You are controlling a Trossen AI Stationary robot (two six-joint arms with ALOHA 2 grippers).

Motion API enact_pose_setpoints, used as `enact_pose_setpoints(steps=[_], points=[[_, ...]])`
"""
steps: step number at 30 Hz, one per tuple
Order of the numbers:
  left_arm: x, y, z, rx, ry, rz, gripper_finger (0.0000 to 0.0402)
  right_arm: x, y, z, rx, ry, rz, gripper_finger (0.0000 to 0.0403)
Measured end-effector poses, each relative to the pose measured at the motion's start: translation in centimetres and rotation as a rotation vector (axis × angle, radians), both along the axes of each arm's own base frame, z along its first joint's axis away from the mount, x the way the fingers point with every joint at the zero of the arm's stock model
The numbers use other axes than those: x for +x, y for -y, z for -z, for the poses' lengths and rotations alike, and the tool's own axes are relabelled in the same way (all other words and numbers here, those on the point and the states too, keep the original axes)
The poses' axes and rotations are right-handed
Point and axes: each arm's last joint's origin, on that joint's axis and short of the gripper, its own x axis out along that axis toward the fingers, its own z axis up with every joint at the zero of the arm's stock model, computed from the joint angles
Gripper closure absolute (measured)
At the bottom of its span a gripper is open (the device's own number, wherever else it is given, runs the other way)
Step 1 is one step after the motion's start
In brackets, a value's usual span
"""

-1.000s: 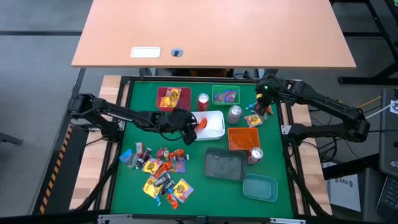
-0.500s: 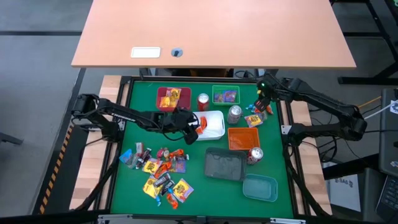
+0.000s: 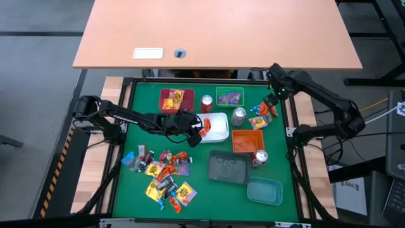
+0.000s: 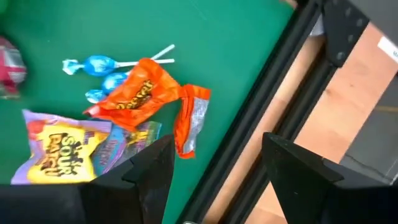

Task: Sort candy
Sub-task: Put the orange candy into the white bin

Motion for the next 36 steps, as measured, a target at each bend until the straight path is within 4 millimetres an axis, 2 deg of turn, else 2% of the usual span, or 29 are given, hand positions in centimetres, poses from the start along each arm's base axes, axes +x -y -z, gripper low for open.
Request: enact_pose_setpoints(steps=[12, 29, 36], points=[[0.0, 0.0, 0.0, 0.000, 0.003, 0.000, 0.0261, 1.1, 1.2, 3.0, 0.167, -0.090, 0.024, 0.0162], [0.0, 0.0, 0.0, 0.000, 0.003, 0.000, 0.0261, 3.1, 3.8, 10.3, 0.369, -0.277, 0.025, 0.0162], [0.0, 0.0, 0.0, 0.000, 0.003, 0.000, 0.0261, 3.3, 4.1, 11.5, 0.379, -0.318, 0.019, 0.0162]])
